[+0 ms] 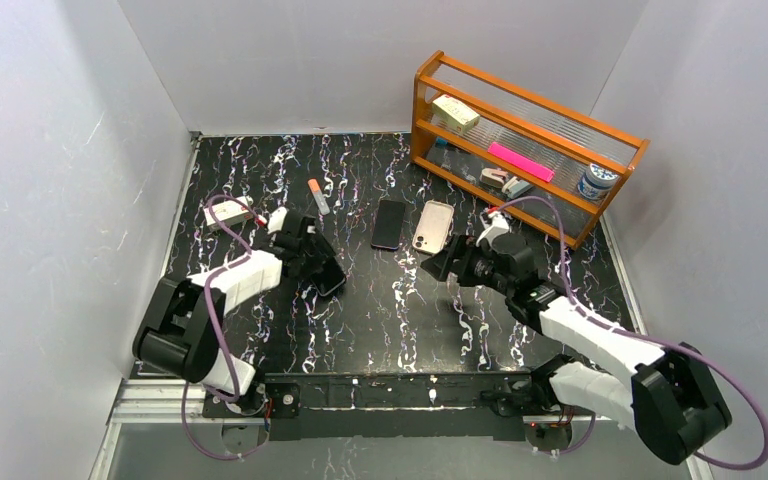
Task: Take the phone out of the phone case
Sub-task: Pick up the phone at the center of the board.
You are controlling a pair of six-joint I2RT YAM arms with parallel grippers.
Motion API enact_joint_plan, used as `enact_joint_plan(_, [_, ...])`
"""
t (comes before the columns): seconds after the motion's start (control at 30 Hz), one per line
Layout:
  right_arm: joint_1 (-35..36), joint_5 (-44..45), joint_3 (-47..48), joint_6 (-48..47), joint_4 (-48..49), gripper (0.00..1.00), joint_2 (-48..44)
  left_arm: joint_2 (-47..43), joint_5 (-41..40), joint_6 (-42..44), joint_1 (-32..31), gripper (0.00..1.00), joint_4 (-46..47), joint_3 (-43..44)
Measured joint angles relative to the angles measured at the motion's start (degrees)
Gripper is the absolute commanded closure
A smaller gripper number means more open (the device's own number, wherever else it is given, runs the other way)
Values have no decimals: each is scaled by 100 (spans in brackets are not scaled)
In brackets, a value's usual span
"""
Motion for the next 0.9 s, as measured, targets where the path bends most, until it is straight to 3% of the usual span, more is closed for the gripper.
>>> enact_joint_plan(0.23, [693,-66,31,391,726,5,852,-468,450,-380,-686,86,229,-389])
enact_joint_plan(0.53, [1515,-59,730,621,1355,8,2221,-719,601,-739,-1283,88,835,-514])
enact_joint_plan(0.67, [1690,-57,1067,697,1512,13,2721,-719,612,-894,-1460,88,1056,-612])
enact_joint_plan(0.9, [1788,-81,1248,848,1685,31,3174,-754,614,-1084,-1725,87,1360,-671])
